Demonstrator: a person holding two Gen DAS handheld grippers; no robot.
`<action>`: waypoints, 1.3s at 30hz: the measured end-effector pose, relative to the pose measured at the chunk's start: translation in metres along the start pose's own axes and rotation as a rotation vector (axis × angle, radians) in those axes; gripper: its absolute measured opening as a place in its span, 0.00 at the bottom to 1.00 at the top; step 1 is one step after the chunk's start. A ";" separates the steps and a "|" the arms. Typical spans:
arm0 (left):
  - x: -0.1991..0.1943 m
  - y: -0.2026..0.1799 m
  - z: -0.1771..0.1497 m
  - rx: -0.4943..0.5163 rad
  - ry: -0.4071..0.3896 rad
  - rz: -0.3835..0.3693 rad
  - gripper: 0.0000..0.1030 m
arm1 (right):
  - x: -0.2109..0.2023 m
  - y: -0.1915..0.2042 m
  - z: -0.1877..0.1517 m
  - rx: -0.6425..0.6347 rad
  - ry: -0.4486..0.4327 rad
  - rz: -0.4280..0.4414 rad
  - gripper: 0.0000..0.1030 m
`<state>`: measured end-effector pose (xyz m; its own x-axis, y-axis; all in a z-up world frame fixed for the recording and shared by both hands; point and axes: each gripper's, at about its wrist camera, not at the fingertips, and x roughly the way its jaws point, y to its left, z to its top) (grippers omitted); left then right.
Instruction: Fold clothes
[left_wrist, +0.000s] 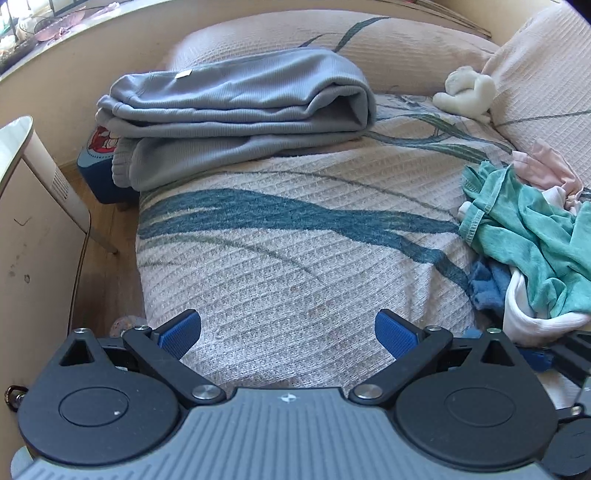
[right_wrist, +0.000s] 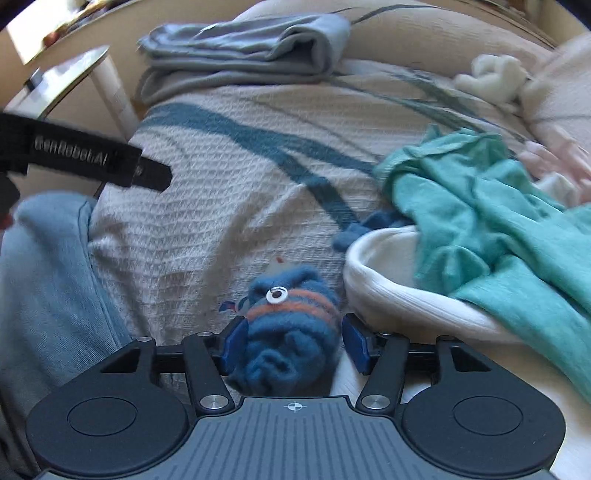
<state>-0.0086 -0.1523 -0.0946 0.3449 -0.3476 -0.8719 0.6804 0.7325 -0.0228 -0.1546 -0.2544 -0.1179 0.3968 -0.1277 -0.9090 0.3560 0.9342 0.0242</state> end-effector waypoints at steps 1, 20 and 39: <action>0.000 -0.001 0.000 0.005 -0.001 -0.001 0.99 | 0.004 0.000 0.000 -0.008 0.002 0.000 0.56; 0.002 -0.028 0.040 0.118 -0.065 0.009 0.98 | -0.055 -0.119 0.125 0.187 -0.522 -0.228 0.47; 0.050 -0.023 0.066 0.186 0.048 -0.043 0.98 | 0.085 -0.305 0.289 0.462 -0.343 -0.344 0.54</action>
<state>0.0352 -0.2252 -0.1055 0.2846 -0.3442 -0.8947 0.8033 0.5950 0.0266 0.0151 -0.6465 -0.0823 0.4149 -0.5625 -0.7151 0.8057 0.5923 0.0016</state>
